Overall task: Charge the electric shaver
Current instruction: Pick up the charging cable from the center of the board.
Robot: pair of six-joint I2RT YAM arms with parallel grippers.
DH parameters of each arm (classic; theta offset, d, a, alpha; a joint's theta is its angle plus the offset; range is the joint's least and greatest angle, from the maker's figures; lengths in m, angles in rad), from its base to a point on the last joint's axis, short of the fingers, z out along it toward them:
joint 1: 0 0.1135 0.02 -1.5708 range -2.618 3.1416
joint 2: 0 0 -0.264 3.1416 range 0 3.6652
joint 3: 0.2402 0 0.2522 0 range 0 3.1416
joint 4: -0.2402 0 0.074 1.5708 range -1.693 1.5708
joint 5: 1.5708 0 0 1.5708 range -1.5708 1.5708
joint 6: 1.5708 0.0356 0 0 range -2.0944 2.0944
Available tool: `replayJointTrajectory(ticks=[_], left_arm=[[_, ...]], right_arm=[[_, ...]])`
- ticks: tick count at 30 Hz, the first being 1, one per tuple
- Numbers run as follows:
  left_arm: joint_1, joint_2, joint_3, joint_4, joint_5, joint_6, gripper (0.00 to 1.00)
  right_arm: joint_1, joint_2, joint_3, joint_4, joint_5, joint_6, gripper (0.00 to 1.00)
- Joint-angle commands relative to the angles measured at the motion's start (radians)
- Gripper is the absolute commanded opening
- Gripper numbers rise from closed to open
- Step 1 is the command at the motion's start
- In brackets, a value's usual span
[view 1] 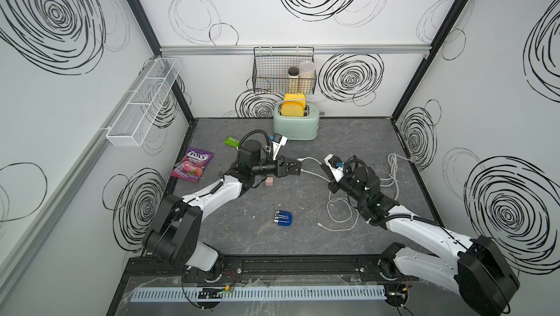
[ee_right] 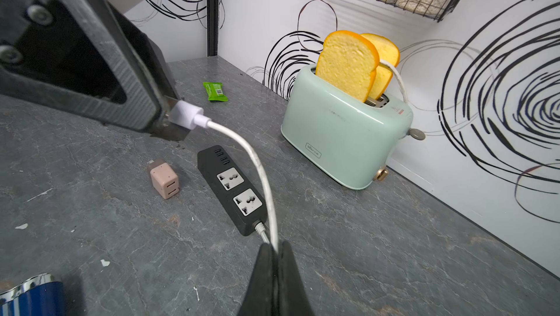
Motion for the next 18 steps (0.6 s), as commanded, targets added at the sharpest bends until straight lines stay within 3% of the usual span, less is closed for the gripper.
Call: replayJointTrajectory(ticks=[1,3,4,10,11,14,18], left_arm=[[-0.01,0.003,0.024,0.039,0.0,0.004,0.19],[-0.011,0.001,0.03,0.029,-0.001,0.012,0.03],[-0.011,0.0,0.034,0.019,-0.002,0.018,0.0],[-0.007,-0.004,0.077,-0.093,0.006,0.089,0.0],[-0.006,-0.008,0.084,-0.112,0.008,0.101,0.0],[-0.007,-0.008,0.106,-0.163,0.024,0.133,0.0],[-0.008,0.002,0.141,-0.264,0.048,0.217,0.0]], right_arm=[[0.002,-0.013,-0.008,0.036,-0.017,0.01,0.0],[0.003,-0.016,-0.007,0.031,-0.025,0.006,0.0],[0.002,-0.019,-0.005,0.024,-0.037,-0.004,0.0],[0.005,-0.033,0.019,-0.001,-0.093,-0.127,0.03],[0.007,-0.033,0.03,-0.007,-0.1,-0.15,0.07],[0.01,-0.023,0.06,-0.031,-0.126,-0.22,0.39],[0.018,0.004,0.082,-0.008,-0.165,-0.307,0.52]])
